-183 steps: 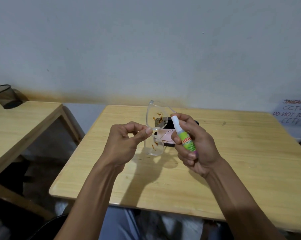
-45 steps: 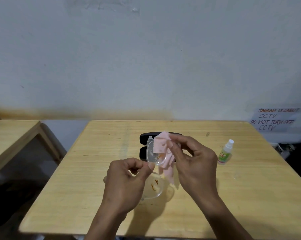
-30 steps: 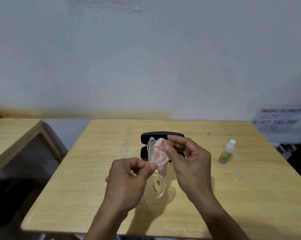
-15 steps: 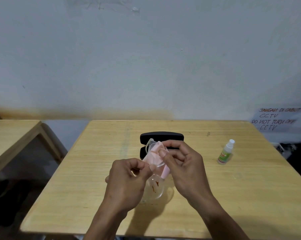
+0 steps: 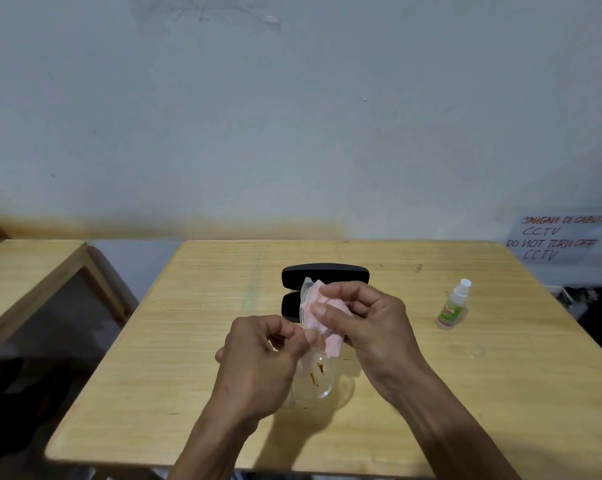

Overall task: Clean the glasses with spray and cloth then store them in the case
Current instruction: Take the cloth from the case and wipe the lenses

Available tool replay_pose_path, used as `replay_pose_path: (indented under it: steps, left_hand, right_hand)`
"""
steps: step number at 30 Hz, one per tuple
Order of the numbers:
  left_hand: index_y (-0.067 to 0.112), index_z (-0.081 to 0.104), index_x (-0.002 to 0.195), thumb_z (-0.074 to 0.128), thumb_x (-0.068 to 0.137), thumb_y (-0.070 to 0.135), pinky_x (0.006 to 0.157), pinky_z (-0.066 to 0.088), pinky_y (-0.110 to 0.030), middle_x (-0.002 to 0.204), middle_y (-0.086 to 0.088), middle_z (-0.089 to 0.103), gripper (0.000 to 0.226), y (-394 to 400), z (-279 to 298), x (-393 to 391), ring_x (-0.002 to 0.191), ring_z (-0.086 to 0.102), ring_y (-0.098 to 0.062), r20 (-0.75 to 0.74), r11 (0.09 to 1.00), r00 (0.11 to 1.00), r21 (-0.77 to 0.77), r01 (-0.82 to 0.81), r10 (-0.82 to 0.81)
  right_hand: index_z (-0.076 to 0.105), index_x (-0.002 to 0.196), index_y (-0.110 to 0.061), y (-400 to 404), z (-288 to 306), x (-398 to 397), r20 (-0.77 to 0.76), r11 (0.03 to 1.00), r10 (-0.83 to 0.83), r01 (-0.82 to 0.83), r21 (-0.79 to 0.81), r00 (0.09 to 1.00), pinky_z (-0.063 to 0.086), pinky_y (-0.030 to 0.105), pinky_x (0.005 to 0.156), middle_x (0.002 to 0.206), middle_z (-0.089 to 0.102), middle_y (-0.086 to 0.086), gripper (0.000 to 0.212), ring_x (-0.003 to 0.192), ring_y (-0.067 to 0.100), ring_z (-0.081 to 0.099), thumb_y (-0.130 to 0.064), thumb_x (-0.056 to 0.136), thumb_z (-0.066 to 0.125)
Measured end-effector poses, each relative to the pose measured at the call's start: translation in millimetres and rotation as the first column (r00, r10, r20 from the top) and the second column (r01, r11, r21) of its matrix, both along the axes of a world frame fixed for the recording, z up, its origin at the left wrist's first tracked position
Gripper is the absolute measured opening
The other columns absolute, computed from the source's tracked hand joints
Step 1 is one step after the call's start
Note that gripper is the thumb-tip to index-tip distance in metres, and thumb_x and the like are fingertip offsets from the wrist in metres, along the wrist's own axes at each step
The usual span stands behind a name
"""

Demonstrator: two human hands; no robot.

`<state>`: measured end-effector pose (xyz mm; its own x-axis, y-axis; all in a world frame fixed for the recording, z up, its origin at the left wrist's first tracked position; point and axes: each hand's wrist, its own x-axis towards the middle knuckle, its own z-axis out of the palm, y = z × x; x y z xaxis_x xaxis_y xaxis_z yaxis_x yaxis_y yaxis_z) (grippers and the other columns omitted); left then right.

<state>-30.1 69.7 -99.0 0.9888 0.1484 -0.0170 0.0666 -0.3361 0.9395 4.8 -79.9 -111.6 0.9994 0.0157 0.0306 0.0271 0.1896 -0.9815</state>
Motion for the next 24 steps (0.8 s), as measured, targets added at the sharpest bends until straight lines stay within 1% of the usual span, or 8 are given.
replay_pose_path:
  steps: [3, 6, 8, 13, 16, 19, 21, 24]
  left_hand:
    - [0.027, 0.078, 0.069, 0.076, 0.082, 0.041, 0.097, 0.046, -0.057, 0.065, 0.005, 0.074, 0.019, 1.3, -1.5, 1.1, 0.063, 0.058, -0.011, -0.003, 1.0, 1.0, 0.004, 0.0, 0.0]
    - [0.026, 0.077, 0.068, 0.078, 0.079, 0.042, 0.098, 0.044, -0.06, 0.062, 0.006, 0.072, 0.019, 2.0, -1.6, 2.2, 0.062, 0.056, -0.009, 0.002, 1.0, 1.0, 0.006, -0.004, 0.004]
    - [0.026, 0.077, 0.068, 0.079, 0.078, 0.043, 0.097, 0.044, -0.061, 0.062, 0.007, 0.072, 0.02, 2.6, -1.6, 2.9, 0.062, 0.058, -0.009, 0.01, 1.0, 1.0, 0.0, 0.002, -0.002]
    - [0.026, 0.077, 0.069, 0.074, 0.074, 0.05, 0.098, 0.043, -0.059, 0.067, 0.003, 0.075, 0.025, 3.8, -2.6, 2.7, 0.063, 0.061, -0.009, 0.005, 1.0, 1.0, 0.009, 0.025, -0.025]
    - [0.028, 0.077, 0.068, 0.077, 0.077, 0.044, 0.097, 0.045, -0.058, 0.065, 0.005, 0.073, 0.018, 4.8, -4.4, 2.8, 0.065, 0.062, -0.012, 0.008, 1.0, 1.0, 0.012, 0.021, -0.021]
    - [0.03, 0.076, 0.065, 0.079, 0.08, 0.039, 0.095, 0.048, -0.056, 0.059, 0.013, 0.066, 0.017, 3.7, -4.0, 2.0, 0.066, 0.058, -0.011, -0.004, 1.0, 1.0, 0.015, 0.026, -0.026]
    - [0.034, 0.075, 0.062, 0.079, 0.08, 0.04, 0.096, 0.047, -0.058, 0.055, 0.017, 0.062, 0.018, 2.0, -2.6, 2.0, 0.066, 0.056, -0.01, -0.005, 0.999, 0.999, 0.016, 0.032, -0.032]
    - [0.033, 0.075, 0.062, 0.079, 0.079, 0.038, 0.098, 0.044, -0.06, 0.055, 0.013, 0.064, 0.019, 1.3, -2.9, 3.4, 0.061, 0.057, -0.008, 0.016, 1.0, 1.0, 0.0, 0.003, -0.003]
  right_hand:
    - [0.081, 0.091, -0.018, -1.8, -0.6, 0.0, 0.064, 0.997, 0.026, -0.021, -0.076, 0.998, 0.058, 0.025, 0.073, 0.096, 0.08, -0.006, 0.015, 0.092, 0.011, 0.076, -0.007, 0.081, 0.08]
    - [0.081, 0.093, -0.016, -5.1, 1.7, -0.3, 0.12, 0.993, 0.039, -0.026, -0.112, 0.992, 0.06, 0.025, 0.074, 0.092, 0.081, -0.002, 0.011, 0.091, 0.014, 0.077, -0.011, 0.09, 0.072]
    - [0.08, 0.094, -0.017, -6.5, 0.5, 0.9, 0.148, 0.991, 0.017, 0.004, -0.137, 0.989, 0.06, 0.026, 0.075, 0.092, 0.081, -0.001, 0.011, 0.091, 0.015, 0.077, -0.01, 0.089, 0.074]
    - [0.081, 0.095, -0.019, -6.8, -2.0, 1.9, 0.115, 0.987, 0.029, -0.01, -0.163, 0.993, 0.058, 0.024, 0.079, 0.101, 0.08, -0.011, 0.016, 0.095, 0.008, 0.076, -0.009, 0.082, 0.081]
    - [0.081, 0.093, -0.013, -8.7, -2.9, 2.8, 0.061, 0.994, 0.054, -0.048, -0.101, 0.997, 0.059, 0.031, 0.079, 0.097, 0.081, 0.001, 0.017, 0.091, 0.018, 0.077, -0.003, 0.079, 0.081]
    - [0.081, 0.087, -0.009, -8.9, -0.7, 3.9, 0.0, 0.996, 0.078, -0.078, 0.032, 0.997, 0.06, 0.038, 0.077, 0.087, 0.08, 0.015, 0.016, 0.083, 0.027, 0.077, 0.003, 0.077, 0.078]
    - [0.081, 0.084, -0.009, -6.8, 1.4, 3.9, -0.017, 0.992, 0.074, -0.072, 0.107, 0.997, 0.06, 0.036, 0.076, 0.084, 0.079, 0.017, 0.016, 0.081, 0.026, 0.076, 0.005, 0.078, 0.076]
    - [0.08, 0.079, -0.012, -2.9, 2.2, 2.6, -0.007, 0.99, 0.075, -0.074, 0.123, 0.997, 0.06, 0.037, 0.077, 0.081, 0.077, 0.016, 0.018, 0.079, 0.026, 0.075, 0.006, 0.077, 0.077]
